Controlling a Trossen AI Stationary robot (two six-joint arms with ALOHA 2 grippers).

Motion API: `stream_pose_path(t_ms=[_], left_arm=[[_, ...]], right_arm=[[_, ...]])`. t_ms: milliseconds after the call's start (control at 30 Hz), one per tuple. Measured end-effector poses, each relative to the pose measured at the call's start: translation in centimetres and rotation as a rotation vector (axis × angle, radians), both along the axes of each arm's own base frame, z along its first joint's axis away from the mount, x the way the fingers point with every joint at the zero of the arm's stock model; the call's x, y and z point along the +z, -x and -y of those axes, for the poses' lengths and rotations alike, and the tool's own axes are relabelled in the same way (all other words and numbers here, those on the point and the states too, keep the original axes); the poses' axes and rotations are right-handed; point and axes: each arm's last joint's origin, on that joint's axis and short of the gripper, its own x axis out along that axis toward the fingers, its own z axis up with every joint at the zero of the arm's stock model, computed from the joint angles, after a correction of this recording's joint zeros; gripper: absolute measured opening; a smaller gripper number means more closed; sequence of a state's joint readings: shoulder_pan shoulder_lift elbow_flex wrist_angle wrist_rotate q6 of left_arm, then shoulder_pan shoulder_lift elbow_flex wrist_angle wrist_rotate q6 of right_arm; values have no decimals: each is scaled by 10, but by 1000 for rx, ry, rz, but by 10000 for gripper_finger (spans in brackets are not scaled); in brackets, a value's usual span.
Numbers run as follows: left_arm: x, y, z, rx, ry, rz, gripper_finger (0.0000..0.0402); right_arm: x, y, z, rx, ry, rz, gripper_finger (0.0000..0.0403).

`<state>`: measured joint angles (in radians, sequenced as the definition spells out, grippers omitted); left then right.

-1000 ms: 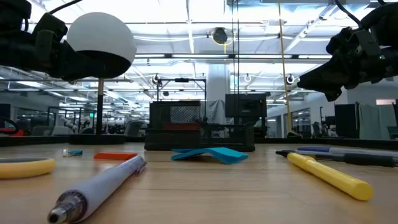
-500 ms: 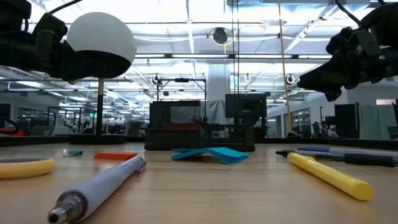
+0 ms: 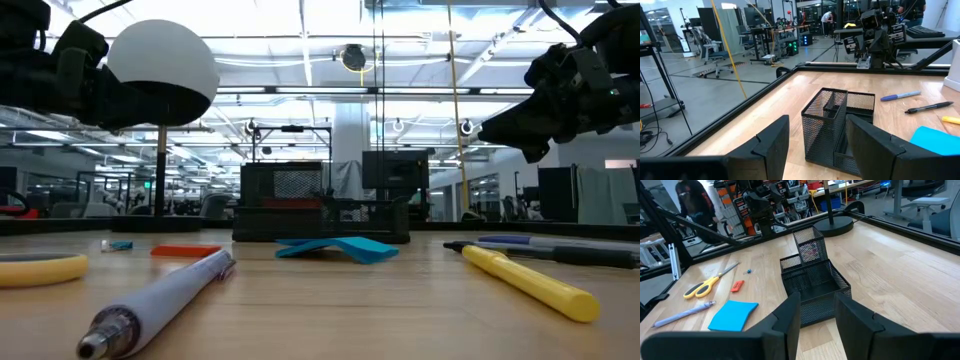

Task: Pick and place office supplies into organizer

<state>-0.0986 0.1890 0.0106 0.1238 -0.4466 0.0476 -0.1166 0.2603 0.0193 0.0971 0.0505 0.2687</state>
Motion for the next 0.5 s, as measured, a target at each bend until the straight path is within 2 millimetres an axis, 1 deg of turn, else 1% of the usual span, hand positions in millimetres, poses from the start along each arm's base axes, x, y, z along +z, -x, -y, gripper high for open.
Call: stream_pose_path(t_ms=[367, 500], left_arm=[[0, 0, 0, 5, 0, 2, 200], [3, 0, 0, 15, -14, 26, 200]], right_arm=[[0, 0, 0, 0, 1, 4, 110], [3, 0, 0, 0, 4, 28, 110]])
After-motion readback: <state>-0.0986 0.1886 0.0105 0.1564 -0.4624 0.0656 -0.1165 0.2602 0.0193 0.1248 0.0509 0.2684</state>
